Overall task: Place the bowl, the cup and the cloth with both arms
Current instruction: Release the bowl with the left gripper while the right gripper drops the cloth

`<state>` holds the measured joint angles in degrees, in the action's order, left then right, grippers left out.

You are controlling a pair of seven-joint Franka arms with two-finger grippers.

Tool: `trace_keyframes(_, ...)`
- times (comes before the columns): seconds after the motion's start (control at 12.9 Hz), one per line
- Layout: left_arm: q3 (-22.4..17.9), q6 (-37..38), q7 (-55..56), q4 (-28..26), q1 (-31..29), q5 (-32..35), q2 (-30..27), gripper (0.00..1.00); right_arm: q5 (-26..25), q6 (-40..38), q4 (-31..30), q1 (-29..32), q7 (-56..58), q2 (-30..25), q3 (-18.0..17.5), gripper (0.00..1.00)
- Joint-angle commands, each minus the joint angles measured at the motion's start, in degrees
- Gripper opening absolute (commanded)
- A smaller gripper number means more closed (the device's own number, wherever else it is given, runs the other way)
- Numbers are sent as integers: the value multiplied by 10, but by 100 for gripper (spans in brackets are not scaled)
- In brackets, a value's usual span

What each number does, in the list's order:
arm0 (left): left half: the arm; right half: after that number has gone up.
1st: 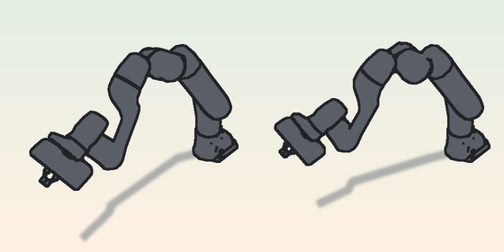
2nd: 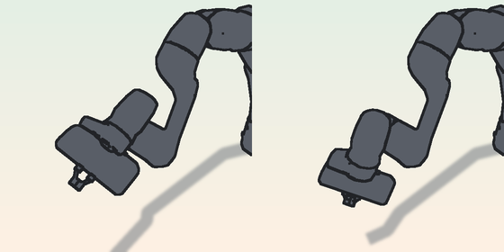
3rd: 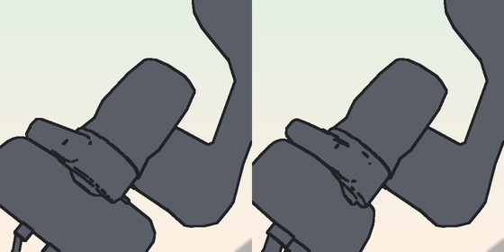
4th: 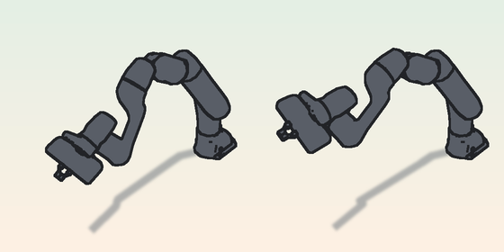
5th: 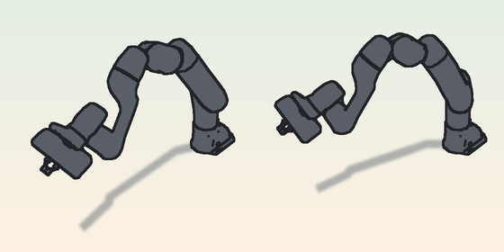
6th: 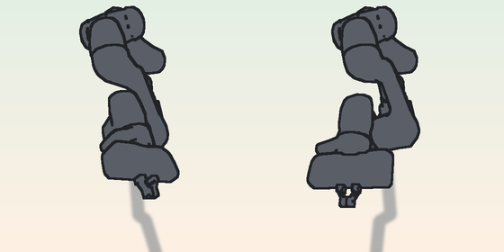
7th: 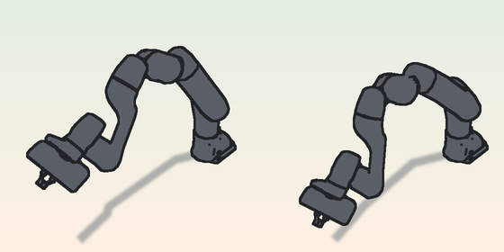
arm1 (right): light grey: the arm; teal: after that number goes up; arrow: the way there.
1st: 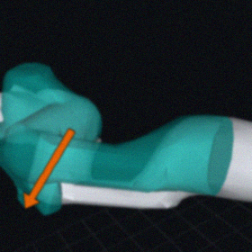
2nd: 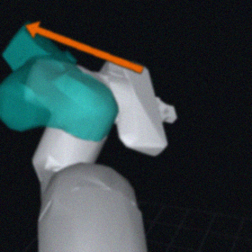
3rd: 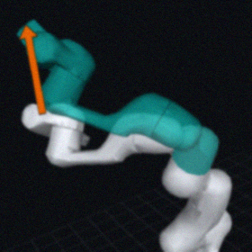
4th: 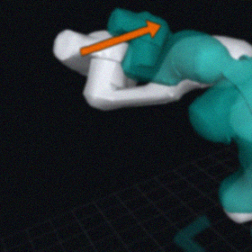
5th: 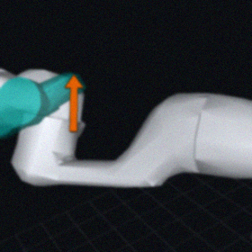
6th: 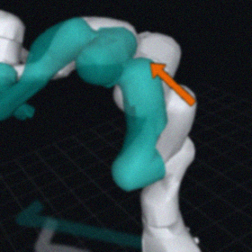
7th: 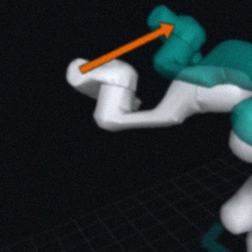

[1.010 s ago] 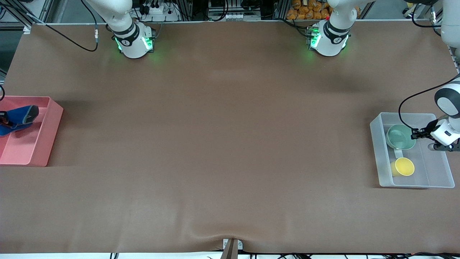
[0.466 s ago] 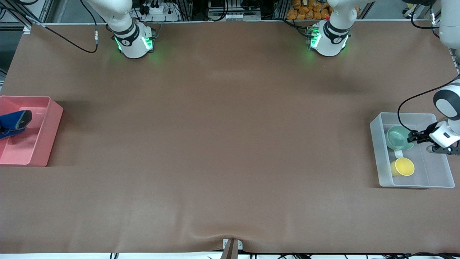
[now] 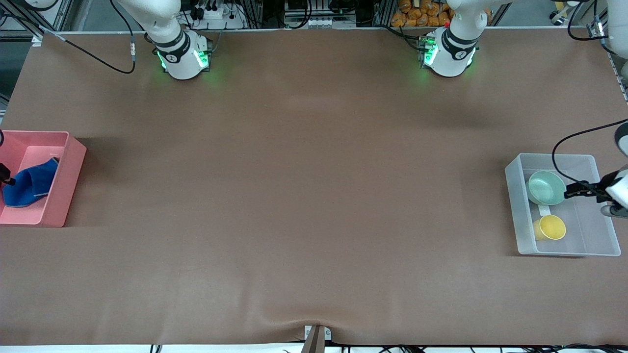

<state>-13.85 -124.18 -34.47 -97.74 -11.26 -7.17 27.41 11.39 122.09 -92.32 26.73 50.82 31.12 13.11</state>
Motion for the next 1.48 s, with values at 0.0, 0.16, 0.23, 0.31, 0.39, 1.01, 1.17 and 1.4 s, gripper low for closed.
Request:
trace_keyframes(0.0,-8,56,59,-3,30,-9,-59,100,5,-81,0,-42,-110,-42,3,100)
trace_keyframes(0.16,-22,96,139,-3,75,-4,-88,100,0,-112,-4,-78,-166,-65,7,100)
trace_keyframes(0.23,-24,107,183,-3,89,-2,-99,100,-6,-125,-4,-85,-199,-69,7,100)
trace_keyframes(0.31,-23,115,209,-2,101,5,-108,100,-12,-132,-4,-91,-216,-76,6,100)
trace_keyframes(0.39,-21,118,215,-3,108,8,-119,100,-14,-141,-6,-104,-229,-85,7,100)
trace_keyframes(1.01,88,215,396,-7,128,52,-249,100,-78,-228,-13,-203,-428,-200,4,100)
trace_keyframes(1.17,118,237,446,-5,128,53,-273,100,-80,-225,-6,-218,-439,-218,2,100)
trace_keyframes(1.4,124,278,428,-4,128,53,-307,100,-83,-265,-6,-236,-507,-255,1,100)
